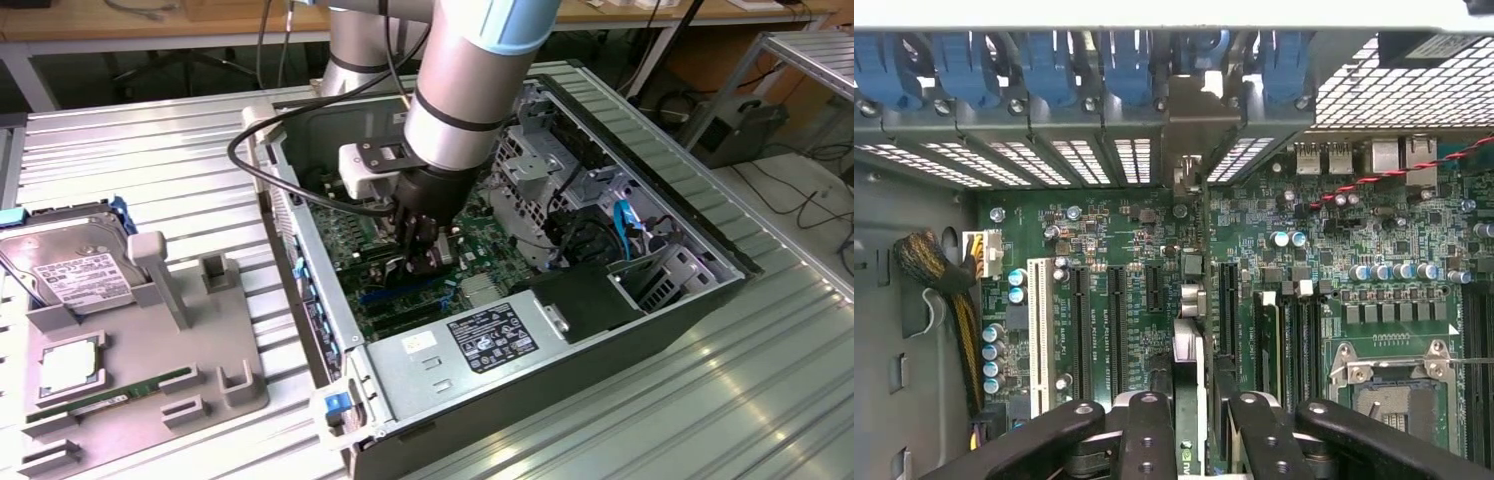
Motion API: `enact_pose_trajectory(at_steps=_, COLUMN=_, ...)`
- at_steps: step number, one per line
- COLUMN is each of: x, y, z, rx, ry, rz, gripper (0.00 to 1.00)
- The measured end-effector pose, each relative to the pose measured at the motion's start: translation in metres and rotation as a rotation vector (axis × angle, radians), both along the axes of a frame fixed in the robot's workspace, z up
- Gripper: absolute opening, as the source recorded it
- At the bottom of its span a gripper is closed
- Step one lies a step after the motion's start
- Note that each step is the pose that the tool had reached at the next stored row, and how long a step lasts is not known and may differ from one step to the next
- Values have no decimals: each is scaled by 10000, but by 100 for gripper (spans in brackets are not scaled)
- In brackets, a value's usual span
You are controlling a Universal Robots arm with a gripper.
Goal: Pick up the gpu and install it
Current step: 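Insert the gpu into the slot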
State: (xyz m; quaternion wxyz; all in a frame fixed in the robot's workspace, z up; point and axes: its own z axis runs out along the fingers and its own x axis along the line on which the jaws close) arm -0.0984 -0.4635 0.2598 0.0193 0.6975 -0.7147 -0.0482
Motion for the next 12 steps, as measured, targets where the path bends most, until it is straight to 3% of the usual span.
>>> enact_pose_trajectory(at_steps=5, x=0, y=0, z=42, rx=-2, ry=0, rz=-3, gripper=26)
enact_pose_trajectory(at_steps=7, x=2, y=0, z=11, rx=-15, ry=2, rz=-13, gripper=26)
enact_pose_trajectory(at_steps=10, x=5, y=2, z=-6, rx=-140, ry=-1, rz=-226, gripper=26)
enact_pose_trajectory(at_steps=12, x=4, y=5, z=-16, rx=-160, ry=5, rz=-225, gripper=26)
